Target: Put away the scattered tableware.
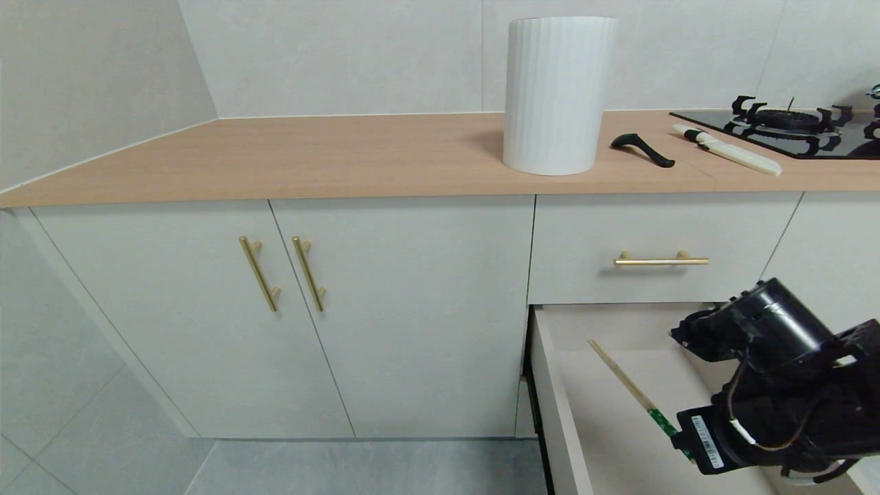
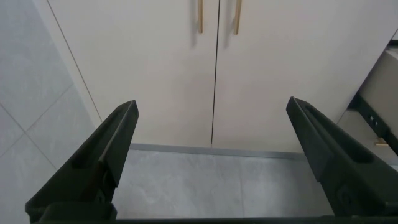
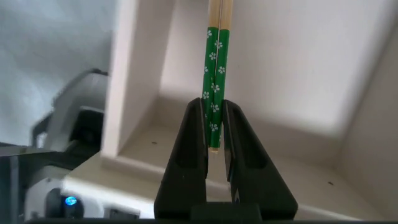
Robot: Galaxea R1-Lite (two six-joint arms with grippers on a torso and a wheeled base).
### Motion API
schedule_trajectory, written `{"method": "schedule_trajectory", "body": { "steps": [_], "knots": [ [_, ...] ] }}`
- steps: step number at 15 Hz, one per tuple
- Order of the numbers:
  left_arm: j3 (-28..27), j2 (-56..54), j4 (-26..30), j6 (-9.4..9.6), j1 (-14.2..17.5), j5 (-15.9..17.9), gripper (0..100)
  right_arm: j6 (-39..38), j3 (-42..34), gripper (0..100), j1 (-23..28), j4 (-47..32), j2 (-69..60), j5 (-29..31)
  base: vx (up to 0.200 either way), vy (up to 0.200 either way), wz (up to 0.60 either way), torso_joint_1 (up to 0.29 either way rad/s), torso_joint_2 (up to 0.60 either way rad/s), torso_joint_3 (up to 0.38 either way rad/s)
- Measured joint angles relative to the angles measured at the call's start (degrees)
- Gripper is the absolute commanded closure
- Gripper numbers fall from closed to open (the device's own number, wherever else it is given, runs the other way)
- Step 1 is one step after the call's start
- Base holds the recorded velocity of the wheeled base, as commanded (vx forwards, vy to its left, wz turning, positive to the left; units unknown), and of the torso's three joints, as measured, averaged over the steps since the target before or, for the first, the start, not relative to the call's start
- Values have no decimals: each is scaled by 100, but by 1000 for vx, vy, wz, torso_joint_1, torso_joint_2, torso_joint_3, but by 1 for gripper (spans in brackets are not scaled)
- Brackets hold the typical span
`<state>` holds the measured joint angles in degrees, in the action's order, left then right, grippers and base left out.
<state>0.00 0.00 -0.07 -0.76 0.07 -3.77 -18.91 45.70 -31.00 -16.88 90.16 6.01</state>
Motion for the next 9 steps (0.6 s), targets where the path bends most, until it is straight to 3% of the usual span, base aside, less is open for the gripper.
{"method": "schedule_trajectory", "body": {
  "steps": [5,9],
  "knots": [
    [0,0,0,0,0,2,0,-452,0,100,30,920,1574,494,0,0,0,0,0,0],
    [0,0,0,0,0,0,0,-462,-168,100,291,2263,2610,580,0,0,0,0,0,0]
  ]
}}
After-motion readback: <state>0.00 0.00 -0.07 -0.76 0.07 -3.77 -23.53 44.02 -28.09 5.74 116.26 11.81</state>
